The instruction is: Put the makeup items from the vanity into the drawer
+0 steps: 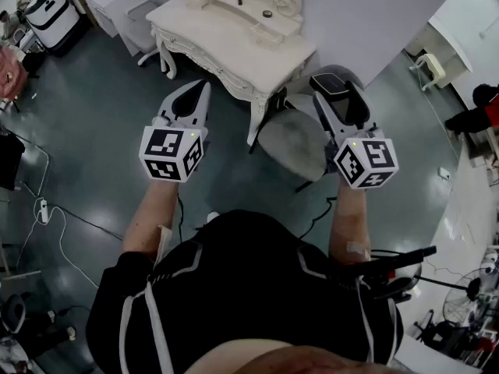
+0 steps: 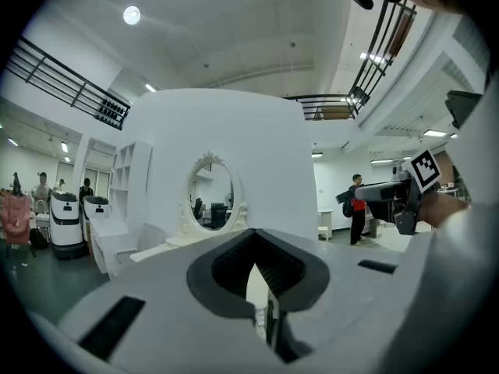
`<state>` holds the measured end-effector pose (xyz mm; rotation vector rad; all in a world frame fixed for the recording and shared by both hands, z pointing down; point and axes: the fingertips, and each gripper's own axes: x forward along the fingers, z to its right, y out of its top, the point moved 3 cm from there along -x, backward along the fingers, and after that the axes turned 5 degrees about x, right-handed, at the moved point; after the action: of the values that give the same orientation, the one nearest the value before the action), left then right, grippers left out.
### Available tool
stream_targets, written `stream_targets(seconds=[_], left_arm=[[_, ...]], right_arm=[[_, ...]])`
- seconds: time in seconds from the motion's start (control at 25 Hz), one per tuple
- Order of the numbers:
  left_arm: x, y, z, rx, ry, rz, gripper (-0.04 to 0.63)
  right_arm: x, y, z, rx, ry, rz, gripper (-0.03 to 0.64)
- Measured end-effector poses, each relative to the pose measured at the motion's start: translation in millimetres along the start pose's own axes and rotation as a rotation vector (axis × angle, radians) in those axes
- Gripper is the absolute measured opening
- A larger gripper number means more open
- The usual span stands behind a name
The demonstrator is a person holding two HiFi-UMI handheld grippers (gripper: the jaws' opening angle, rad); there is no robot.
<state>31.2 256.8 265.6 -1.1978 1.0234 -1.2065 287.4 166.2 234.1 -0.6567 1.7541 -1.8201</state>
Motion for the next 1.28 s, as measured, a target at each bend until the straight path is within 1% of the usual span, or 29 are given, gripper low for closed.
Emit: stream_targets(seconds=[0.4, 0.64, 1.0, 1.28], left_arm=[[-5, 2, -6, -0.02, 0.008, 0.007, 0.003], [-10, -1, -13, -0.03, -0.002, 0.005, 0.003], [-16, -12, -44, -0.031, -0.03, 0.002, 0.003], [-15, -24, -67, -0.031, -0.093, 0.008, 0.003]], right_arm=[[6, 8, -8, -0.012, 0.02, 0.005, 0.33], [12, 7, -18, 0.031, 0.036, 0.008, 0.33], [34, 6, -41, 0.024, 0.001, 0.001, 0.328], [47, 1, -61, 0.017, -0.049, 0.002, 0.328]])
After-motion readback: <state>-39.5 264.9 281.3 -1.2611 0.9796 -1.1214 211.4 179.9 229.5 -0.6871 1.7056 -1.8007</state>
